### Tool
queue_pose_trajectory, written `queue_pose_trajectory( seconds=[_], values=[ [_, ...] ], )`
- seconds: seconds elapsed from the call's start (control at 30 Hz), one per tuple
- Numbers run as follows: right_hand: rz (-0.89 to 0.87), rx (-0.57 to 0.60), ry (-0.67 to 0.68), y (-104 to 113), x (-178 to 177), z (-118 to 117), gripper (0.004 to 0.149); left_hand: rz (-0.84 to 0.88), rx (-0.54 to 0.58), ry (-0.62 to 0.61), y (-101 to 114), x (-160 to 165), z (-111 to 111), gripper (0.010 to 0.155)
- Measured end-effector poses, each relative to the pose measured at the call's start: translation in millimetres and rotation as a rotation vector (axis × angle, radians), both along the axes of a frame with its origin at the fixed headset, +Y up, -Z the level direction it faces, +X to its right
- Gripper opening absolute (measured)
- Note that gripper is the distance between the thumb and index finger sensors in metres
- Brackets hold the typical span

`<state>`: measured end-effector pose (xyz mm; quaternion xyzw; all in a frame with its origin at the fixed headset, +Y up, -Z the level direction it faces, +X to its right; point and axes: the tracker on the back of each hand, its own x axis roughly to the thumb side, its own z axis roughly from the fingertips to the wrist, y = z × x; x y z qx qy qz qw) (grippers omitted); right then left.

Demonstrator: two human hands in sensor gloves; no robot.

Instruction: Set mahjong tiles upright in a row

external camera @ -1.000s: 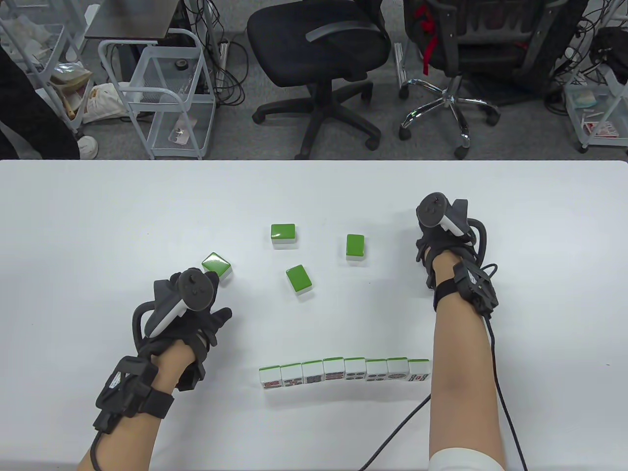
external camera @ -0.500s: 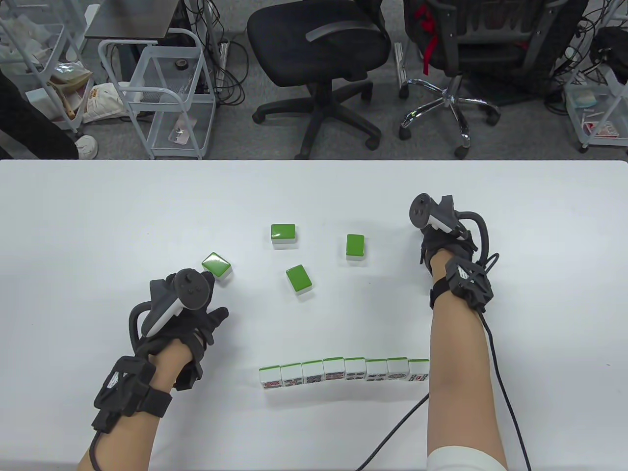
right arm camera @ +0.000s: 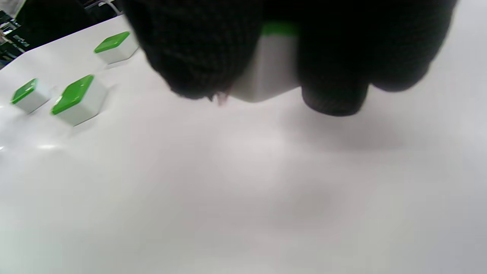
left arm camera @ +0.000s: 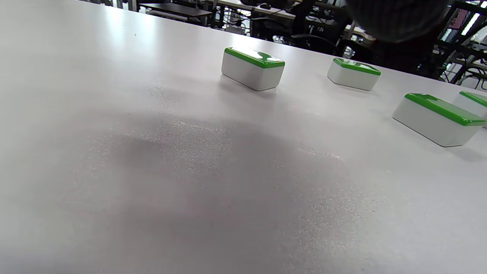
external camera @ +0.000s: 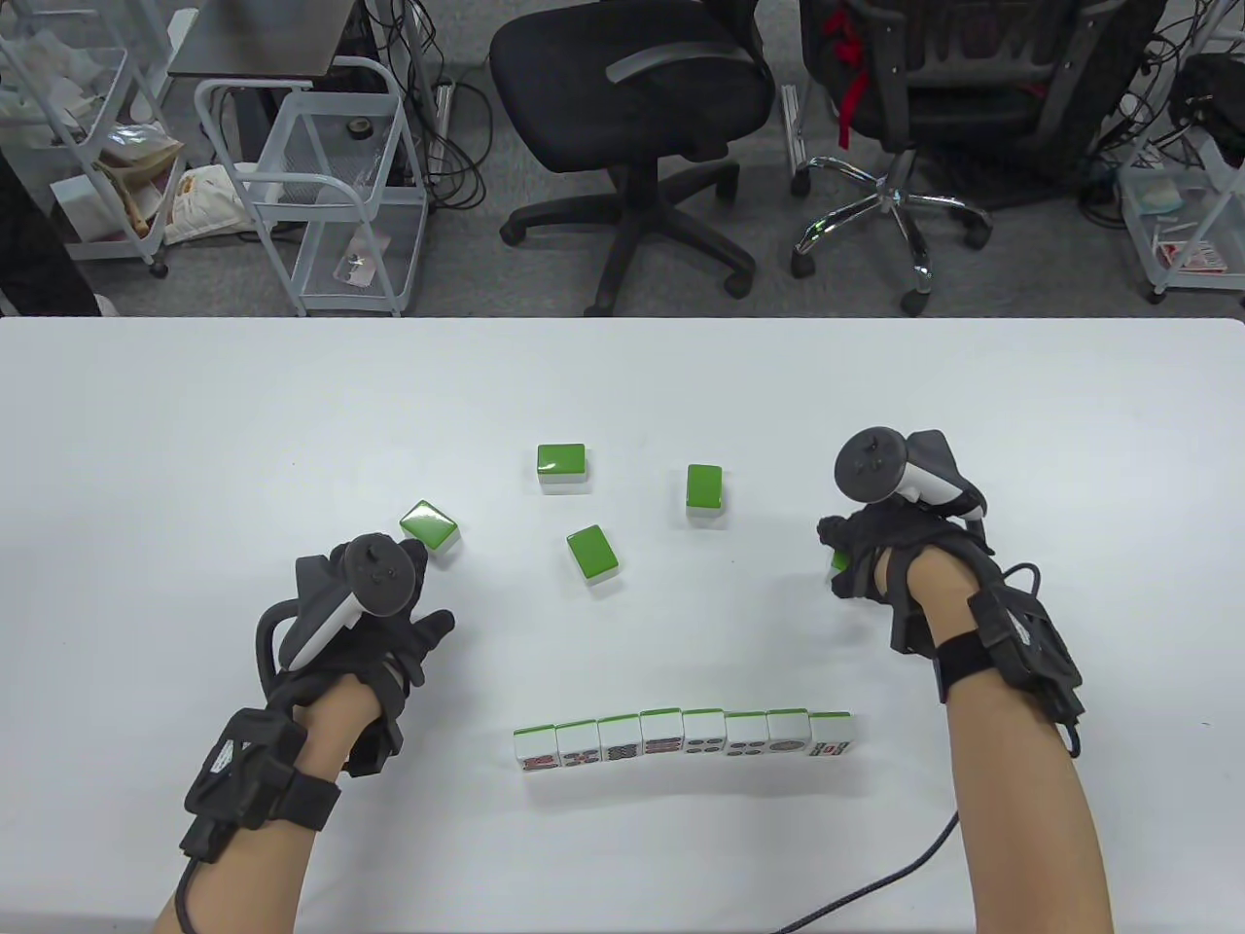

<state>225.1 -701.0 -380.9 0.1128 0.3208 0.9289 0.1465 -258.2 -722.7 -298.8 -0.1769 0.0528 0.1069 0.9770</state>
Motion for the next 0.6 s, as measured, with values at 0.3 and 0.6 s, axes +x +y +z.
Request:
queue_pose_trajectory(
  seconds=[0.3,0.6],
  values=[
    [0.010,-0.174,0.023,-15,27,74,0.075,0.020,-0.011,-0.003,-1,1,1,0.082],
    [-0.001,-0.233,0.116,-33,16,99,0.072,0.018,-0.030,-0.001,-4,2,2,0.082]
  ],
)
